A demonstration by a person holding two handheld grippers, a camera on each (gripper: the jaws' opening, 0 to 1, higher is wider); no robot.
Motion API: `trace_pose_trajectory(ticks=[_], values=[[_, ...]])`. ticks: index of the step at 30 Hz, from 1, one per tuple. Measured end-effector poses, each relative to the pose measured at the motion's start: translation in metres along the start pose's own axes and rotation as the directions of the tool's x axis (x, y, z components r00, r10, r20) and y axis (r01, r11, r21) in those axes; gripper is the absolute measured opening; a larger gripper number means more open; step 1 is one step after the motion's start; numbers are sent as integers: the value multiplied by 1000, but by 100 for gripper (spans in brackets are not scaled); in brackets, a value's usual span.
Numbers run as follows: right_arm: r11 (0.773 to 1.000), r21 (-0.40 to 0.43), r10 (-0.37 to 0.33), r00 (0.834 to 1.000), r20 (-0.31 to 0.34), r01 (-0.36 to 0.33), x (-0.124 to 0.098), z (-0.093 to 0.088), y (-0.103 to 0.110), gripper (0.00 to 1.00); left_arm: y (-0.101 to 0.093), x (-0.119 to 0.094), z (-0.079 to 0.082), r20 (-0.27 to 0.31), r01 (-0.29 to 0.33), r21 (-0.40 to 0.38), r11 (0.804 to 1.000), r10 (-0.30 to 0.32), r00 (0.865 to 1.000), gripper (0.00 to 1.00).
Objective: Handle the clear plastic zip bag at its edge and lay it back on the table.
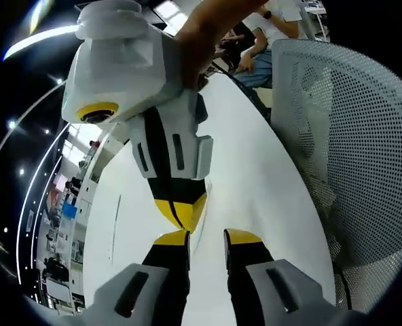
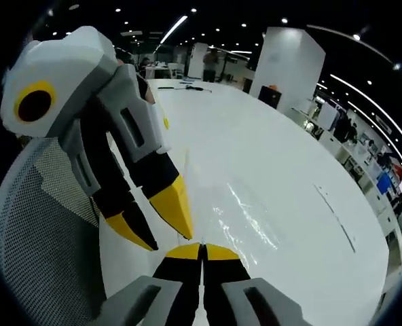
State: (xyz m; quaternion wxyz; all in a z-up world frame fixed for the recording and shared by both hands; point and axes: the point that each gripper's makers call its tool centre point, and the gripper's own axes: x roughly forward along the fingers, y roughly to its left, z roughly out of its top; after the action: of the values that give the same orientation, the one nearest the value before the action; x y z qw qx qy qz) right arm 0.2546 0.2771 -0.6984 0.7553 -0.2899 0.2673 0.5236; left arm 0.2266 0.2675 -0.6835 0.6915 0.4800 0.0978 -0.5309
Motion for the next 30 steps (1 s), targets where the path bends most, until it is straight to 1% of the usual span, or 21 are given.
trace_pose_trajectory(ticks=[8,11,12,21,24,27,30], values=[[1000,26,-7,1000,16,6,-6,6,-4,0,2,5,-5,-30,-7,15,1000,7,1000,10],[999,29,-15,1000,24,14,-11,9,-6,0,2,6,-8,-41,-8,34,999,10,999,1],[999,31,-17,999,27,16,-11,10,-7,0,2,6,-8,-44,-11,38,999,13,999,0],[998,38,-51,997,56,48,-20,22,-19,0,-1,8,-14,-66,-4,41,999,7,998,0],[997,44,-67,995,76,64,-25,27,-24,0,0,7,-17,-73,-12,40,999,15,997,0],[996,39,-82,993,85,79,-29,31,-26,0,-2,7,-19,-80,-4,37,999,7,997,0],[994,46,-106,988,109,101,-34,37,-32,0,-3,6,-21,-86,4,40,999,0,996,0]])
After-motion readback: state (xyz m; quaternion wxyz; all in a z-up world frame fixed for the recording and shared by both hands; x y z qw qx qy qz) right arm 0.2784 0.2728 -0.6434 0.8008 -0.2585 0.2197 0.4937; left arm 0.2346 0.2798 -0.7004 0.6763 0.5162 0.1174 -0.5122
